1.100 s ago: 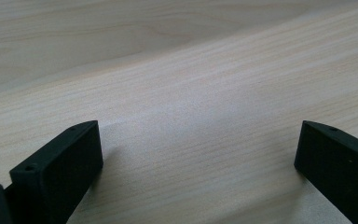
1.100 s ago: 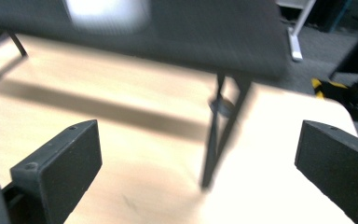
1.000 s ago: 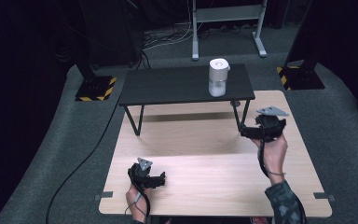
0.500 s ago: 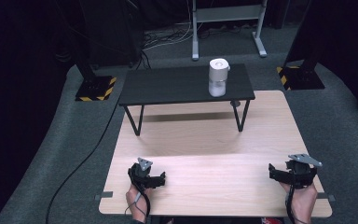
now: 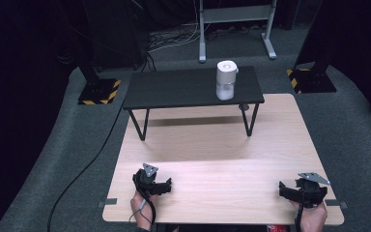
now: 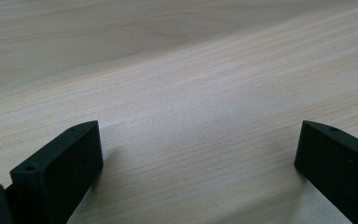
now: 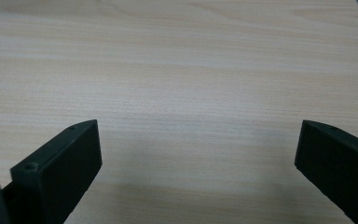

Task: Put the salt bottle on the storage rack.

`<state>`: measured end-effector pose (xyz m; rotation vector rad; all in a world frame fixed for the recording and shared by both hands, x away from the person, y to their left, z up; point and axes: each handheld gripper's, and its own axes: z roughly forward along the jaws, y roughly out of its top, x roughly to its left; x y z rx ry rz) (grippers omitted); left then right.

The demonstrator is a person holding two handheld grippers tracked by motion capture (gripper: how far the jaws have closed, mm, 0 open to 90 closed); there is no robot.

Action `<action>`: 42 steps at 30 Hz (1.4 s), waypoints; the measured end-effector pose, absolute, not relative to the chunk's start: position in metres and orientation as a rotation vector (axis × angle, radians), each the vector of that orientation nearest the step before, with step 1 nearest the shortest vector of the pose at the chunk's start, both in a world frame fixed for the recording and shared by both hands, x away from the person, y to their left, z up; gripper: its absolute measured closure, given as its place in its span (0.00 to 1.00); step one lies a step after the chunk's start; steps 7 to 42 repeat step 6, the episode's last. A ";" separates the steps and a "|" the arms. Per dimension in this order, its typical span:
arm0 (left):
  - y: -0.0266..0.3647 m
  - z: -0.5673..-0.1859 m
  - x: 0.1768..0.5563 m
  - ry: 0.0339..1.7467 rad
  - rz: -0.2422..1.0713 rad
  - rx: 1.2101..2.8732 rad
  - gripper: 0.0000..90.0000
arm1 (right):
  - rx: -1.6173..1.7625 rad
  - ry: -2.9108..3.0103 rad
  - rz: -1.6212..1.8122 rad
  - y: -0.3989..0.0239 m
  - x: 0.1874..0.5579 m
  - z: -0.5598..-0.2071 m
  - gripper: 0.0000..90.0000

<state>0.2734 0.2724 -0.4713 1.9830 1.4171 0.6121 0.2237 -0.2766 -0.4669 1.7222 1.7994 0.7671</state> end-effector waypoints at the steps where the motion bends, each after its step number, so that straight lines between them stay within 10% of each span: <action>1: 0.272 -0.471 0.273 1.417 0.612 1.983 0.00 | 1.713 1.810 0.760 -0.274 0.225 -0.468 0.00; 42: 0.272 -0.471 0.273 1.416 0.615 1.983 0.00 | 1.674 1.871 0.746 -0.267 0.232 -0.473 0.00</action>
